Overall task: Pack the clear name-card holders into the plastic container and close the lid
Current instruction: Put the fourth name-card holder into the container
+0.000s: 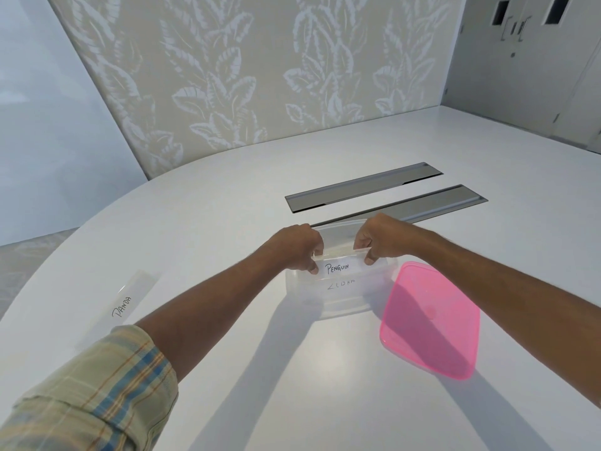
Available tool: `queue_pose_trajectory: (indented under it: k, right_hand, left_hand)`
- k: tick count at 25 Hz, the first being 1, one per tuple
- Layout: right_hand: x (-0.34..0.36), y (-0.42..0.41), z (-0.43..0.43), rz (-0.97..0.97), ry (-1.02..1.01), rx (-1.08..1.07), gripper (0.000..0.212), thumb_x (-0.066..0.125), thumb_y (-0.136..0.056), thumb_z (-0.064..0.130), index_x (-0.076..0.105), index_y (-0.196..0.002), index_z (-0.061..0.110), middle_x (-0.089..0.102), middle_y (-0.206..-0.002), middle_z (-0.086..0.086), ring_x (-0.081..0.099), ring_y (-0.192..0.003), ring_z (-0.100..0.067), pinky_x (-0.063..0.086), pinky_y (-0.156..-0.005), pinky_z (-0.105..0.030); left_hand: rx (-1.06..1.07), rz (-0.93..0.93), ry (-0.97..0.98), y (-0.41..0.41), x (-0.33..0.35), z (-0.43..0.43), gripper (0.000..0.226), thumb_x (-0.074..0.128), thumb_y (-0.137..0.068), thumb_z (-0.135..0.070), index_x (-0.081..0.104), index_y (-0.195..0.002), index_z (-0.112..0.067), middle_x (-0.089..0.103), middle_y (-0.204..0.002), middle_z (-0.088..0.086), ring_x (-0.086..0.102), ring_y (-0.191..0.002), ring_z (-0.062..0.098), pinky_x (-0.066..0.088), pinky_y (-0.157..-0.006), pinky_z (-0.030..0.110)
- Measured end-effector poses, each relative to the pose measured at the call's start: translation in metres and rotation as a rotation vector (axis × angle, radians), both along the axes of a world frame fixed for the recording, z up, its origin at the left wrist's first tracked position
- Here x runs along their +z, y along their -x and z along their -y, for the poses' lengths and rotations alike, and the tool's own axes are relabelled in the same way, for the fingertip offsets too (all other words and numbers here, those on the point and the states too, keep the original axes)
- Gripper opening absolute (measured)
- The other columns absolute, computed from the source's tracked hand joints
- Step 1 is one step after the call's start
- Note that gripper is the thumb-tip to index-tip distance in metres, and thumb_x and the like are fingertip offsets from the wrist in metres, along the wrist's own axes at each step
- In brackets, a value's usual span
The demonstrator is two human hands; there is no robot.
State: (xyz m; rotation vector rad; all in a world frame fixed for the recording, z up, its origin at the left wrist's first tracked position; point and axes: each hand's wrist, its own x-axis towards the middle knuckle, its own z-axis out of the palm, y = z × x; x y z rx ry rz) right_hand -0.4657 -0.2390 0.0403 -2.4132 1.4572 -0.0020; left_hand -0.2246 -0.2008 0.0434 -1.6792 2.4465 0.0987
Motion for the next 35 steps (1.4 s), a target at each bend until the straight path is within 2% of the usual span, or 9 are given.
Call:
queue_pose_trajectory:
  k: [4,8,11,13,18,21,26,32,35]
  right_hand:
    - [-0.013,-0.005,0.004,-0.075,-0.027,0.055,0.047,0.093,-0.072,0.012,0.078,-0.117,0.011,0.079,-0.112,-0.007,0.073,-0.103,-0.022,0.057,-0.088,-0.03]
    - [-0.022,-0.008,0.007,-0.087,-0.042,0.085,0.043,0.09,-0.077,0.01,0.078,-0.118,0.01,0.078,-0.113,-0.008,0.072,-0.105,-0.023,0.059,-0.092,-0.035]
    - [-0.03,-0.008,0.008,-0.09,-0.034,0.105,0.038,0.088,-0.079,0.007,0.079,-0.116,0.009,0.078,-0.11,-0.009,0.073,-0.103,-0.023,0.06,-0.092,-0.038]
    - [-0.032,-0.008,0.008,-0.101,-0.035,0.124,0.037,0.087,-0.079,0.006,0.079,-0.114,0.009,0.079,-0.109,-0.009,0.073,-0.101,-0.024,0.06,-0.091,-0.038]
    - [-0.032,-0.008,0.01,-0.099,-0.047,0.123,0.037,0.086,-0.079,0.006,0.079,-0.115,0.009,0.078,-0.109,-0.008,0.073,-0.101,-0.024,0.06,-0.091,-0.039]
    - [-0.031,-0.009,0.008,-0.058,-0.053,0.107,0.035,0.087,-0.078,0.007,0.08,-0.113,0.008,0.079,-0.108,-0.008,0.073,-0.101,-0.023,0.06,-0.091,-0.038]
    - [-0.018,-0.013,0.005,0.077,-0.083,0.02,0.035,0.094,-0.073,0.019,0.082,-0.105,0.013,0.081,-0.096,-0.001,0.076,-0.092,-0.017,0.061,-0.086,-0.032]
    - [0.009,-0.036,-0.005,0.251,0.067,-0.015,0.005,0.086,-0.081,0.023,0.083,-0.085,0.023,0.077,-0.077,0.013,0.073,-0.08,-0.006,0.062,-0.075,-0.03]
    - [0.026,-0.066,-0.011,0.279,0.137,0.024,0.002,0.082,-0.085,0.024,0.082,-0.084,0.024,0.073,-0.071,0.016,0.071,-0.075,-0.004,0.056,-0.066,-0.027]
  left_hand:
    - [-0.017,0.028,-0.016,0.003,-0.014,0.002,0.045,0.086,-0.082,-0.038,0.073,-0.123,-0.024,0.073,-0.117,-0.003,0.068,-0.109,0.024,0.047,-0.078,0.031]
    - [-0.026,0.048,-0.023,0.002,-0.023,0.005,0.039,0.087,-0.082,-0.034,0.075,-0.118,-0.023,0.075,-0.113,-0.002,0.069,-0.1,0.025,0.047,-0.075,0.03]
    - [-0.057,0.088,-0.028,0.003,-0.029,0.008,0.029,0.083,-0.083,-0.029,0.076,-0.11,-0.024,0.075,-0.108,-0.004,0.054,-0.086,0.019,0.041,-0.07,0.029]
    - [-0.063,0.097,-0.03,0.004,-0.03,0.009,0.025,0.082,-0.082,-0.028,0.076,-0.106,-0.025,0.075,-0.106,-0.004,0.053,-0.083,0.018,0.039,-0.068,0.028]
    - [-0.07,0.107,-0.037,0.005,-0.031,0.011,0.026,0.082,-0.081,-0.028,0.074,-0.106,-0.027,0.063,-0.093,-0.008,0.067,-0.094,0.022,0.038,-0.066,0.028]
    - [-0.065,0.107,-0.025,0.004,-0.033,0.011,0.03,0.081,-0.084,-0.036,0.074,-0.112,-0.028,0.071,-0.106,-0.005,0.07,-0.099,0.024,0.041,-0.069,0.029]
    - [0.01,-0.077,0.048,-0.01,-0.022,0.002,0.038,0.073,-0.089,-0.059,0.075,-0.114,-0.03,0.076,-0.109,-0.006,0.068,-0.106,0.019,0.053,-0.083,0.035]
    - [0.113,-0.225,0.298,-0.047,0.008,-0.018,0.027,0.062,-0.098,-0.052,0.078,-0.1,-0.031,0.077,-0.099,-0.01,0.069,-0.101,0.02,0.043,-0.074,0.03]
    - [0.225,-0.278,0.379,-0.079,0.018,-0.033,0.027,0.06,-0.1,-0.049,0.079,-0.1,-0.029,0.077,-0.098,-0.01,0.067,-0.1,0.02,0.042,-0.073,0.03]
